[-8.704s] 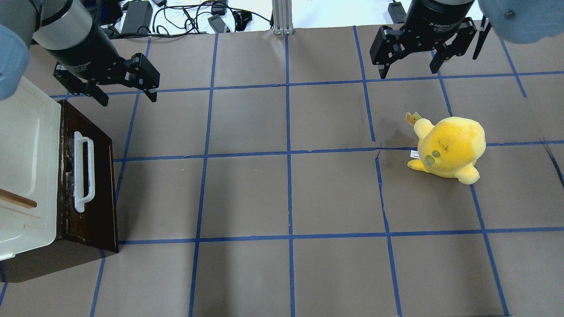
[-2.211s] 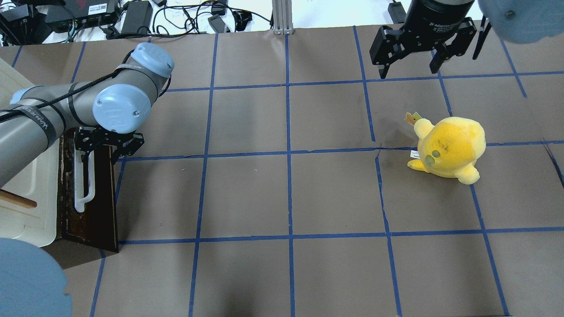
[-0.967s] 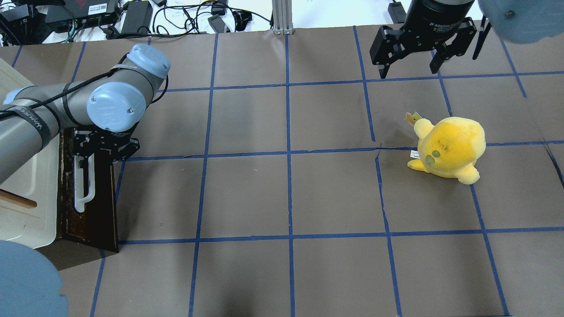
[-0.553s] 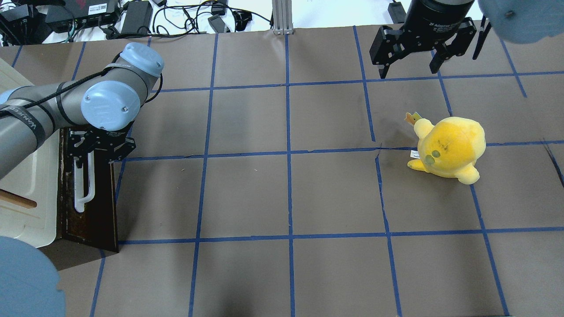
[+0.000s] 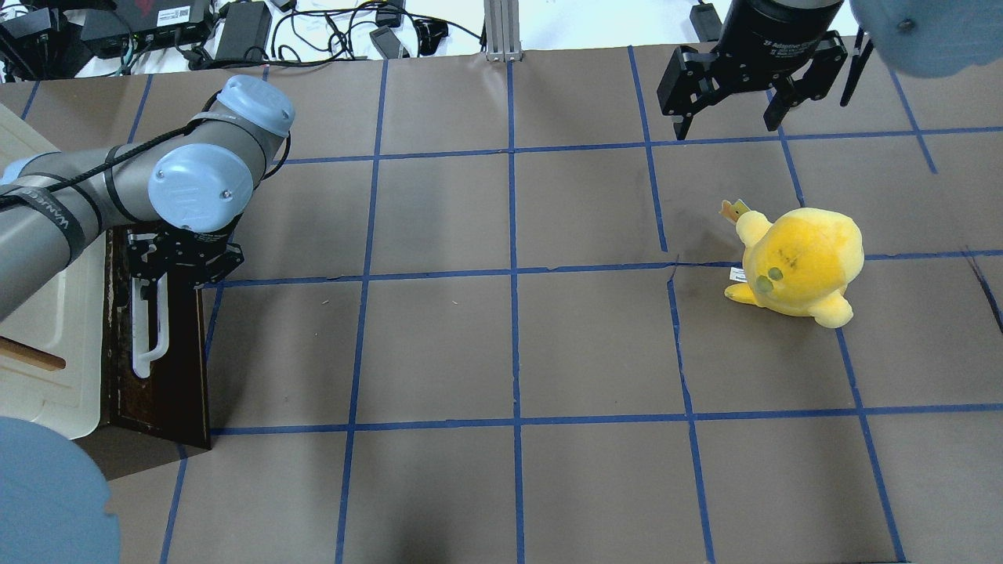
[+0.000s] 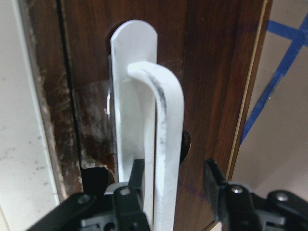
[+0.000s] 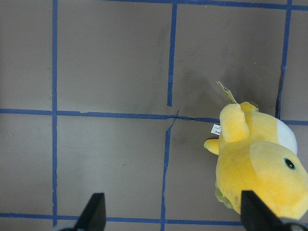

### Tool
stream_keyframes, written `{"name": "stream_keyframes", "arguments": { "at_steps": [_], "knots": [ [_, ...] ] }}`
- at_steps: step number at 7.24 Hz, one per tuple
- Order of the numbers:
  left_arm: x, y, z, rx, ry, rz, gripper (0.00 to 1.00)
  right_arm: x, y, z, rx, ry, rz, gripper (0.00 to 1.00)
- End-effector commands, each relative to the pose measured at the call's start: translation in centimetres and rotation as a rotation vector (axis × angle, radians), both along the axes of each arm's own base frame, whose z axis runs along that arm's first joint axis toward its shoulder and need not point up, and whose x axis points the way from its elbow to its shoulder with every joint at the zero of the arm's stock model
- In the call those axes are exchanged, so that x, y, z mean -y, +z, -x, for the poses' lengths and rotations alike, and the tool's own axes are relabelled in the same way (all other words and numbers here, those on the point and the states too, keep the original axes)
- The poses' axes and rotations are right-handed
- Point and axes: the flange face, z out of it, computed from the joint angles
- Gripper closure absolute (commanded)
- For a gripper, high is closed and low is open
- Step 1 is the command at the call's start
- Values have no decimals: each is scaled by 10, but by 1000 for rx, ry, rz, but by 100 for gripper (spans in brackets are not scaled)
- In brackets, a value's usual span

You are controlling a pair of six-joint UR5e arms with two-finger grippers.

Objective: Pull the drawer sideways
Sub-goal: 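Close the left gripper around the white drawer handle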

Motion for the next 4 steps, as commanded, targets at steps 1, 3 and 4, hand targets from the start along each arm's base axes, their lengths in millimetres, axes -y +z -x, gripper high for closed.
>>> {"name": "stream_keyframes", "arguments": {
  "at_steps": [1,3,4],
  "knots": [
    [-2,2,1,-11,6,-2,71,0,0,0,0,0,0,0],
    [-1,6,2,-10,4,6,77,0,0,0,-2,0,0,0],
    [-1,6,2,-10,4,6,77,0,0,0,0,0,0,0]
  ]
}}
